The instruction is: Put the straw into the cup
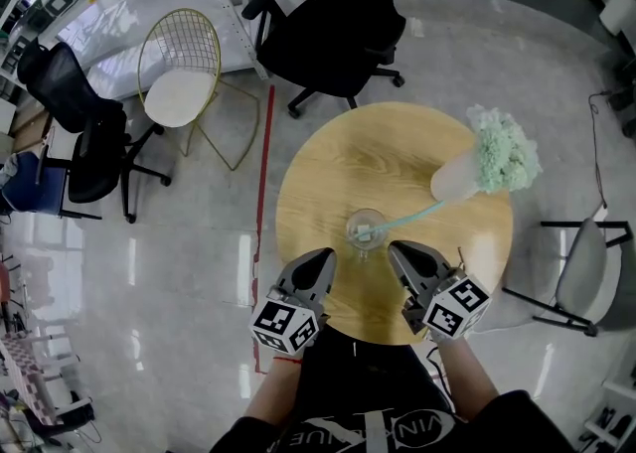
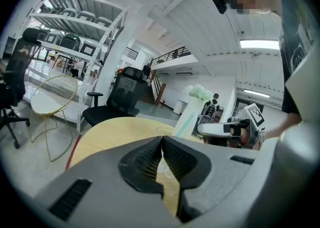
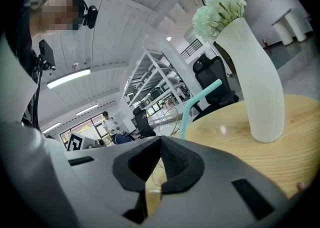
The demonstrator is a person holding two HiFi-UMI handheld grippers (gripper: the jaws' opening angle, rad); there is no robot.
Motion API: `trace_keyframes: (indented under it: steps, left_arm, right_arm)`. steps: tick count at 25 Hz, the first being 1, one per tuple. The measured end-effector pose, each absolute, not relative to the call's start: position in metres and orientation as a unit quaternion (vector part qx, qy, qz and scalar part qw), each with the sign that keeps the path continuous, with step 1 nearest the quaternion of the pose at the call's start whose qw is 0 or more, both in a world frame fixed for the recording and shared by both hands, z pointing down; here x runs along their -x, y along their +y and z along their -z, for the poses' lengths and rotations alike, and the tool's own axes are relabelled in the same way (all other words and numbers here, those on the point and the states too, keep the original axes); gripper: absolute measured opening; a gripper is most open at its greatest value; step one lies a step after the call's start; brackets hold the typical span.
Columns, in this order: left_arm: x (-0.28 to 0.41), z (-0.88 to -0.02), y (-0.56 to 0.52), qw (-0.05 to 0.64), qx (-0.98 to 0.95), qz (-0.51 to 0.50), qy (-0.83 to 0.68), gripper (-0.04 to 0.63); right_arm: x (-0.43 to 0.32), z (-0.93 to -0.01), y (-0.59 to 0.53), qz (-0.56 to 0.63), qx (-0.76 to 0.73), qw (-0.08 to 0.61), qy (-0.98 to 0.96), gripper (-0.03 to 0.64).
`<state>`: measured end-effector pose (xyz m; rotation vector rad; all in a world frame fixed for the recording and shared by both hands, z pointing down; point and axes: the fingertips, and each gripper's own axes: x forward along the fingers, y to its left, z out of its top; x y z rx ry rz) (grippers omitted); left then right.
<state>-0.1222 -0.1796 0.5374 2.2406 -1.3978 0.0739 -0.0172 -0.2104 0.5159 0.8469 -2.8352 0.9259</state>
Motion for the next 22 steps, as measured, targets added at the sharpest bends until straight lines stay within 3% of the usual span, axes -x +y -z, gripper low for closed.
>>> trace_keyframes:
  steps: [22]
  left_arm:
    - [0.120, -0.504, -0.146, 0.226, -0.837, -0.001, -0.498, 0.014]
  right_arm:
    - [0.055, -0.489, -0.166, -0.263, -0.254, 0.046, -0.930, 0.003]
